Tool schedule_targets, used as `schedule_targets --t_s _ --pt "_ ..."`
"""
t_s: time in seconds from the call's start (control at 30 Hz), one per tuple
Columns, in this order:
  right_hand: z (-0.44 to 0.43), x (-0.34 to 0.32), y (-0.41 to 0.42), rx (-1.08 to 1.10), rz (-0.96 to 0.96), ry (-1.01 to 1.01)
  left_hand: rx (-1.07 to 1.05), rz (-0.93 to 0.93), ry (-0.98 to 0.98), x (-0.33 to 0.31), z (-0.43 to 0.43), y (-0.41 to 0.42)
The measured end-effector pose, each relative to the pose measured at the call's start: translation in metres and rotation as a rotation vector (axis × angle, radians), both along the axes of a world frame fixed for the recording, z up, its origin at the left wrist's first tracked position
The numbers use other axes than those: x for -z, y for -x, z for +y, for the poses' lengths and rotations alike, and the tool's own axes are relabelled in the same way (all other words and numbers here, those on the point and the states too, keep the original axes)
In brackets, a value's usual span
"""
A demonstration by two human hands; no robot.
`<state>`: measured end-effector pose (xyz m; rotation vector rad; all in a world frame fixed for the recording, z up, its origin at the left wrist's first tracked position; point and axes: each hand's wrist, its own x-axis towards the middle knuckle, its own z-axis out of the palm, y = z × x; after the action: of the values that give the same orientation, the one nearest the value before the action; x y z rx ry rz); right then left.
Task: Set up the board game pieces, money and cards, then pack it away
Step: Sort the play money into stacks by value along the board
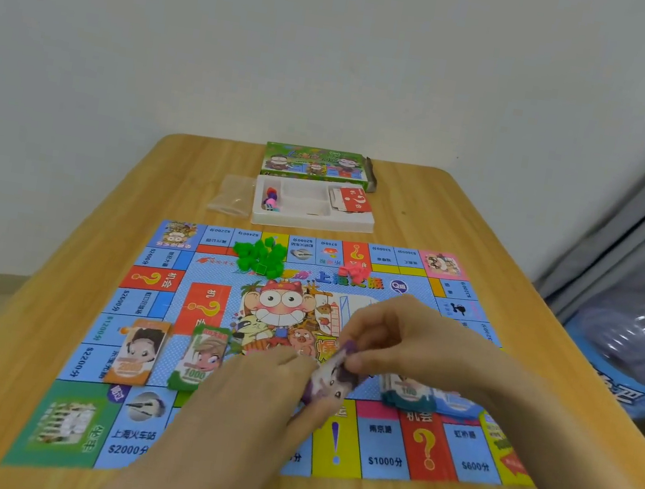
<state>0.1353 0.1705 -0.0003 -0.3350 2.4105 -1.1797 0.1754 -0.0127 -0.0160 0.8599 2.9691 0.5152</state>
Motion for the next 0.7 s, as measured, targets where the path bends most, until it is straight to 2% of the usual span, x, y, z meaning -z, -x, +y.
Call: schedule_targets --t_s 0.07,0.13,0.23,0.3,0.47,0.5,0.6,0.7 --pt "0.000 -0.002 0.006 -0.067 0.022 -0.115 -0.027 0.085 -0.011 0.001 -0.004 0.000" --pt "-0.006 -0.001 0.011 -0.150 0.071 -0.283 -0.063 0.074 0.075 0.002 -0.004 0.001" --pt "-0.022 0.005 0.016 -0.239 0.176 -0.443 0.049 0.048 0.182 -0.001 0.002 0.005" --pt "-0.030 0.009 0.019 -0.263 0.241 -0.474 0.120 0.018 0.285 0.004 0.007 0.005" --pt "-0.033 0.015 0.019 -0.236 0.317 -0.472 0.154 0.003 0.294 0.005 0.013 0.003" --pt "-0.030 0.014 0.019 -0.226 0.311 -0.455 0.159 0.034 0.255 0.010 0.013 0.003" --pt "-0.008 0.004 0.021 -0.117 0.256 -0.402 0.160 0.051 0.341 0.008 0.018 0.001" --pt "0.025 -0.008 0.022 -0.044 0.194 -0.517 0.199 0.056 0.352 0.009 0.017 0.002"
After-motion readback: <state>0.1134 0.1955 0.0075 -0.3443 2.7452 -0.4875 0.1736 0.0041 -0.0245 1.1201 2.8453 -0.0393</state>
